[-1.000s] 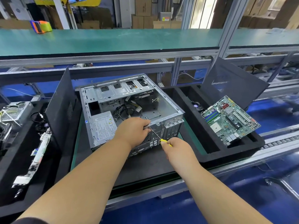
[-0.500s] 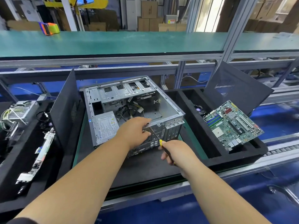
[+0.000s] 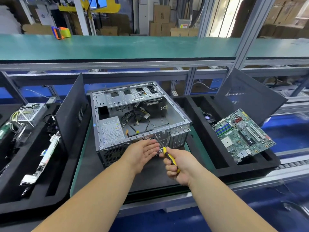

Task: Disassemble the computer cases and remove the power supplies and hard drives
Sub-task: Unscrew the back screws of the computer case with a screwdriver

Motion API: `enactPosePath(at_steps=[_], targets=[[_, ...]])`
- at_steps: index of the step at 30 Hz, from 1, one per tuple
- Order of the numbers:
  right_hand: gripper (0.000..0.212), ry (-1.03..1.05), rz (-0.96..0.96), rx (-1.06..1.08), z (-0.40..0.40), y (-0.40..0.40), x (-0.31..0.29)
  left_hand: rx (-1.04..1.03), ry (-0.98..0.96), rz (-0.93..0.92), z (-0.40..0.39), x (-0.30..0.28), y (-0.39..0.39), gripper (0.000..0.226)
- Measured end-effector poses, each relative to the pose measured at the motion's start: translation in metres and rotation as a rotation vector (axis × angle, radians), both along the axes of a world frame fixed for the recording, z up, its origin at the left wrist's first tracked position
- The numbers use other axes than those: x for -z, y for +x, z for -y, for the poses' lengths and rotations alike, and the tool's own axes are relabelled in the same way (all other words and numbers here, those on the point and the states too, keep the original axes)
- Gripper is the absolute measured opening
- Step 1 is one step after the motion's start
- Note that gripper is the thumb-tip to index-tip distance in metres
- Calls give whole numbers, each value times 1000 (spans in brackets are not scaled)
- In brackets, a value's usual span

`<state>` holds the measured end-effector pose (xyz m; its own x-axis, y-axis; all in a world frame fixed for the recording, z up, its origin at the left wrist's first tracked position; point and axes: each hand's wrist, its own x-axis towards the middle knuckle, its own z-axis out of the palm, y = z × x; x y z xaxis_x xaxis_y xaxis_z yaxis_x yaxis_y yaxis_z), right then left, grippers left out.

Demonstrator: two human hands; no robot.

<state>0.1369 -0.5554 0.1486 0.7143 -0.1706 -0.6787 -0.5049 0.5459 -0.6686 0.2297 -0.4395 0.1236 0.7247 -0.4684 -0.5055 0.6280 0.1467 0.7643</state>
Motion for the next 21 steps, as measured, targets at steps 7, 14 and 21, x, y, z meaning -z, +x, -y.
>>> enactPosePath(at_steps=[7,14,21], targets=[[36,-638,-103,-168,-4,9,0,-43,-164,-206,7,4,8,29],[28,-1640,-118,-454,-11,1,7,-31,-55,-149,15,1,9,14],[22,-1131,19,-287,1,-1,8,-71,40,-112,24,0,8,7]])
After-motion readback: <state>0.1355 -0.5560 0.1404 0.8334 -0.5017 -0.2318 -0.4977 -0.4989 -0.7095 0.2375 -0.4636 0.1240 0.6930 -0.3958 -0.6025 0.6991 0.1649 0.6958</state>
